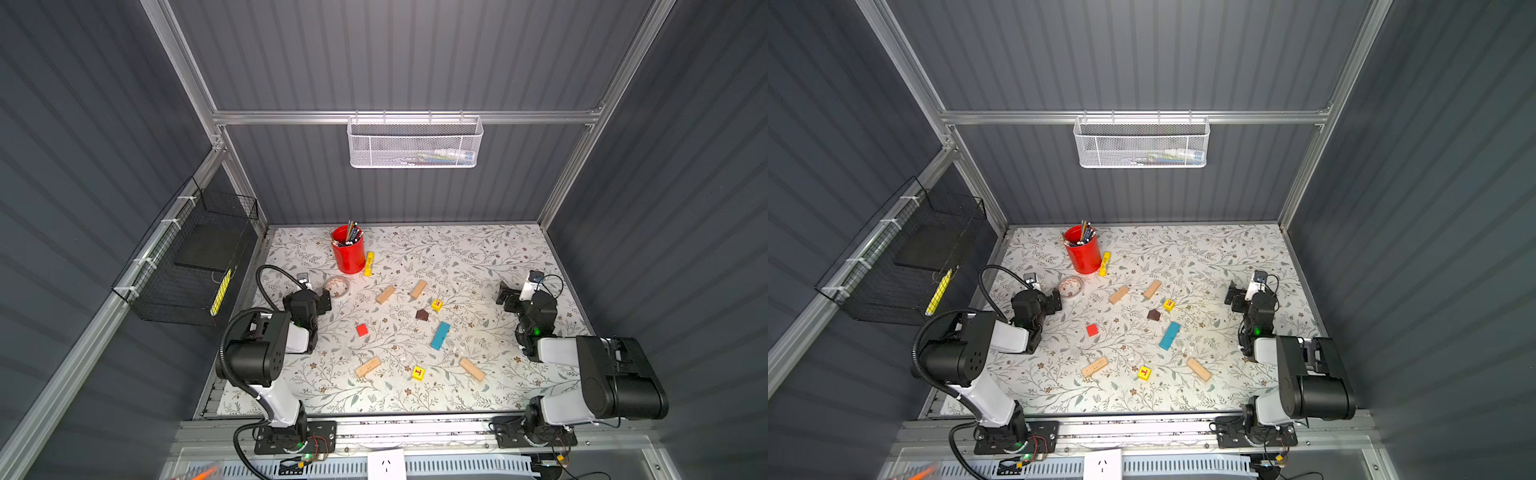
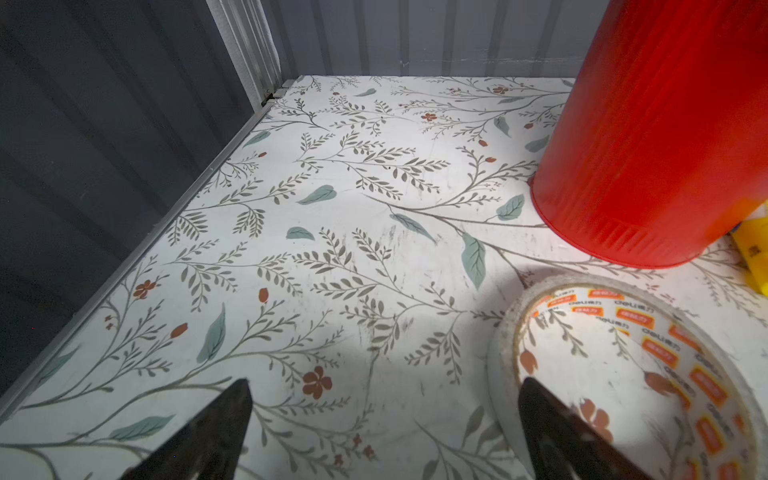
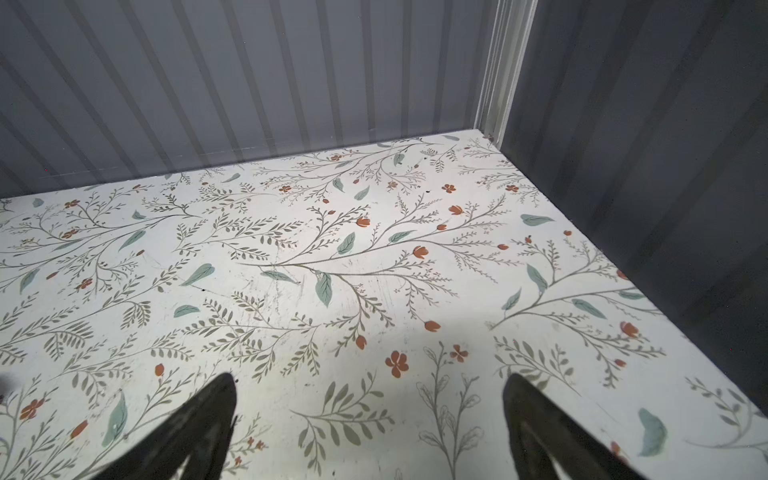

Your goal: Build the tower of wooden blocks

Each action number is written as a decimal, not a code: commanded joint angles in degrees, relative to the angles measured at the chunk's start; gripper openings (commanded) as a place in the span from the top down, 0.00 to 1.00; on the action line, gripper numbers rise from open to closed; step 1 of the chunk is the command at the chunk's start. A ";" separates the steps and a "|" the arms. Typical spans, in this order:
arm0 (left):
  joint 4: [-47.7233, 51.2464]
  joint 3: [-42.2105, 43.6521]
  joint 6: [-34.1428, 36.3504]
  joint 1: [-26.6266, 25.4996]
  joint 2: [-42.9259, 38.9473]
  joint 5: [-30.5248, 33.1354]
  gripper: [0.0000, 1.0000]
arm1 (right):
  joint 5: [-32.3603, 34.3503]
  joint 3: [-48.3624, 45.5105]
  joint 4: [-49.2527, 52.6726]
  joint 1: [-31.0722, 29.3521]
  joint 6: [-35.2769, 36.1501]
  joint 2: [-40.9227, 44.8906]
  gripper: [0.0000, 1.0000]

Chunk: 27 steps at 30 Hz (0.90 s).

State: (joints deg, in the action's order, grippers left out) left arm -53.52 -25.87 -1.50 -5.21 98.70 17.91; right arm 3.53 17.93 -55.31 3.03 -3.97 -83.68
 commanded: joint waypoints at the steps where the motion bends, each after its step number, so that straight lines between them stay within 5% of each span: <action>1: 0.35 -0.65 0.97 0.03 -0.37 -0.42 0.00 | -0.48 0.51 -1.02 0.14 0.46 -0.02 0.01; 27: 0.33 -0.65 0.98 0.03 -0.80 -0.01 0.00 | -1.16 0.03 -1.68 0.14 0.61 0.34 0.01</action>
State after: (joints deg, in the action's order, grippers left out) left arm -53.52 -25.87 -1.50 -5.21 98.70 17.91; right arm 3.09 17.93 -55.33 3.03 -3.92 -83.68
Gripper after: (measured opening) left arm 0.997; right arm 0.989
